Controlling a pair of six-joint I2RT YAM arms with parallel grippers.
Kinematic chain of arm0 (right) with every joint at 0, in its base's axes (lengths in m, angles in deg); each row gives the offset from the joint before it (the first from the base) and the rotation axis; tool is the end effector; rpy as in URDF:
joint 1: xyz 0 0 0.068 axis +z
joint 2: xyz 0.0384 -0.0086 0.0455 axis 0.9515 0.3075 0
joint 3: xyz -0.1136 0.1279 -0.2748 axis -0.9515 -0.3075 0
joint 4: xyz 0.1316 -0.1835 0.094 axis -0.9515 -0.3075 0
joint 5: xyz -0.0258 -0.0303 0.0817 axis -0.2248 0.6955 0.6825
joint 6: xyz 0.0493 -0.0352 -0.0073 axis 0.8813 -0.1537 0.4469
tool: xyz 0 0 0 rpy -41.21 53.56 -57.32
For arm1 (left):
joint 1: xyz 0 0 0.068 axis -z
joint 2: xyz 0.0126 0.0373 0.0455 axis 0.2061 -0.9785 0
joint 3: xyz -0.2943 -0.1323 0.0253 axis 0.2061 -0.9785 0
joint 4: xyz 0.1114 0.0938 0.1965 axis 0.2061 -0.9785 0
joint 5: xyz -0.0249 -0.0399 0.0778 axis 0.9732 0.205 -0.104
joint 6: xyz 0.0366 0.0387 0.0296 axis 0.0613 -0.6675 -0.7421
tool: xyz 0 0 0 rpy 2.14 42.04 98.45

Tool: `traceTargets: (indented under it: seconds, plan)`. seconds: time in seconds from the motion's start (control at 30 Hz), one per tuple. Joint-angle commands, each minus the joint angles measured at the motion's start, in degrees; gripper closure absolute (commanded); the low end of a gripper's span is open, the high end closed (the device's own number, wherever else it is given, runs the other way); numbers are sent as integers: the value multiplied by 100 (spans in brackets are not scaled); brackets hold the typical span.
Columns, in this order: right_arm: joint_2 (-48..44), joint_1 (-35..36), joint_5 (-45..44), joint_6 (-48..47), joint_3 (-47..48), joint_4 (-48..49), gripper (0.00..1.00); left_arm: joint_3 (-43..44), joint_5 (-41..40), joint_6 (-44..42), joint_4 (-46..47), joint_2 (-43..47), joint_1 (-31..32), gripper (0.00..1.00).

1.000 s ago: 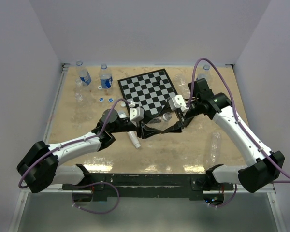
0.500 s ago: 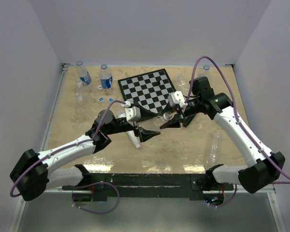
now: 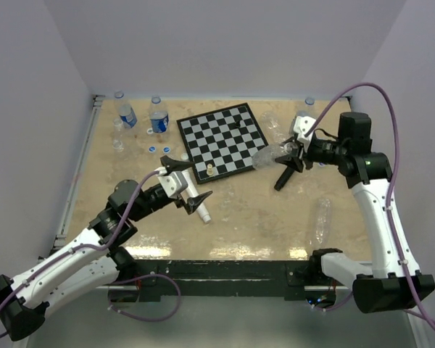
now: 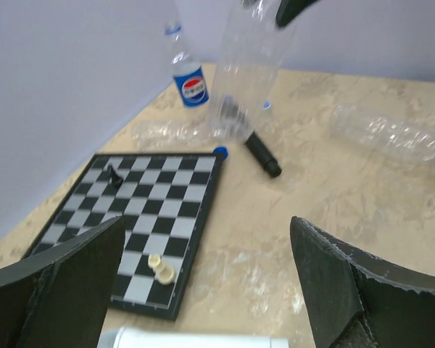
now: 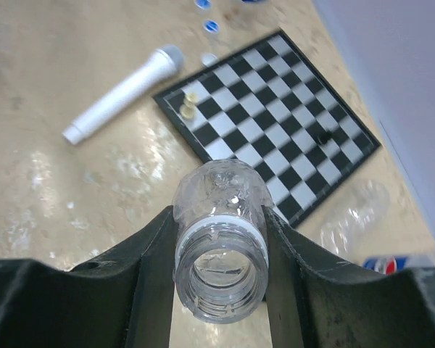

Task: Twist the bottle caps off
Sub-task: Place the plastic bottle at the center of the board.

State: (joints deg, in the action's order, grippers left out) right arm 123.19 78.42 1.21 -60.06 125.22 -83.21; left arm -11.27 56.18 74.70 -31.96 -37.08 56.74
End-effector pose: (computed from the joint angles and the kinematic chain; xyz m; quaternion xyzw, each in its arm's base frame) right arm 0.1658 0.0553 0.4397 -0.5355 0.6168 0.2339 0.5274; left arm 0.0868 -0.1024 0.3661 0.3876 0.5641 -0.3059 0.6617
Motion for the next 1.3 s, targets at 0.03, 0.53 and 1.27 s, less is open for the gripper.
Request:
traceTargets:
  seconds: [0.03,0.53,1.27]
  plan:
    - [-12,-824,-737,431,40,91,78,-249,-960,-267,-547,124,-28,0]
    - [-109,-2223,-1458,1003,-188,390,78,-310,-899,-267,-539,177,-28,0]
    - [919,-2988,-2151,1380,93,899,76,-415,-995,-311,-442,194,-28,0]
